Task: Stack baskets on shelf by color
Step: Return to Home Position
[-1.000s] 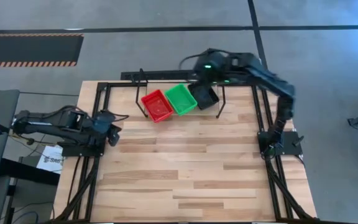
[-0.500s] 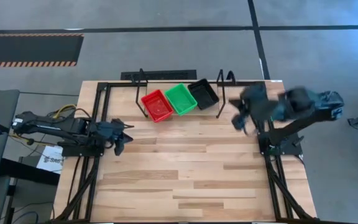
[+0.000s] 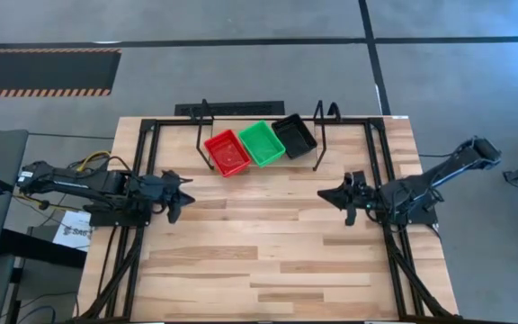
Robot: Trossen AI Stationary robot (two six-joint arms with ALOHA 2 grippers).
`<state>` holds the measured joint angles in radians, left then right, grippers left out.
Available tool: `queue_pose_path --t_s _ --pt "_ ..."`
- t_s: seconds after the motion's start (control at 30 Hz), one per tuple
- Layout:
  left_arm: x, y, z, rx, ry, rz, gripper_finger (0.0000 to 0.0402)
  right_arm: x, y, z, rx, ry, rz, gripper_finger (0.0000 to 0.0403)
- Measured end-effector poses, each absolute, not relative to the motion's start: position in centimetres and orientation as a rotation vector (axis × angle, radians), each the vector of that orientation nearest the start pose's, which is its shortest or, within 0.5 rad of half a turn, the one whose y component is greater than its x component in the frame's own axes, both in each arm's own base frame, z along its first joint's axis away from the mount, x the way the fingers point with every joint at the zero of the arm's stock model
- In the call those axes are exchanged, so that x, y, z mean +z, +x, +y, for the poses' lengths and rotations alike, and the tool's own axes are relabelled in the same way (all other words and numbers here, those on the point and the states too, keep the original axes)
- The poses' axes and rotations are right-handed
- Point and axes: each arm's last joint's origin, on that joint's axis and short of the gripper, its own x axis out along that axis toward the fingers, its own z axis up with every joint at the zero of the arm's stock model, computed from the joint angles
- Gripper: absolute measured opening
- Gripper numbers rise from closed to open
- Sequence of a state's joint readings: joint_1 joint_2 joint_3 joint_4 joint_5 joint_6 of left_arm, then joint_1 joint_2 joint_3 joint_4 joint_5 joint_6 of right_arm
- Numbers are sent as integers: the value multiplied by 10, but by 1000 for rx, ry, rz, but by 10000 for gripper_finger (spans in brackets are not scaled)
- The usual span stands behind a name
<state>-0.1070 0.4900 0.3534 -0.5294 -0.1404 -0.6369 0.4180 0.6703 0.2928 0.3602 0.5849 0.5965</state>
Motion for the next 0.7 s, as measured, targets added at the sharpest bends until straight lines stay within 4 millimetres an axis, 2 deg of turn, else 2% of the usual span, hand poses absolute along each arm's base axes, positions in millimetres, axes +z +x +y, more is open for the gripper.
queue_pose_path --t_s 0.07,0.17,0.37,0.53,0.6,0.7 --pt "194 113 -8 265 -605 624 0 222 145 45 -175 634 -36 5" --pt "193 113 -8 288 -662 627 0 221 141 43 -178 724 -35 8" --pt "191 111 -7 317 -607 645 0 226 135 45 -95 857 -47 17" --pt "197 114 -2 473 -555 502 0 223 134 48 -73 842 -12 23" --pt "199 115 0 541 -585 442 0 218 134 48 -95 758 34 24" --pt "197 112 3 623 -537 439 0 216 134 45 -144 722 43 22"
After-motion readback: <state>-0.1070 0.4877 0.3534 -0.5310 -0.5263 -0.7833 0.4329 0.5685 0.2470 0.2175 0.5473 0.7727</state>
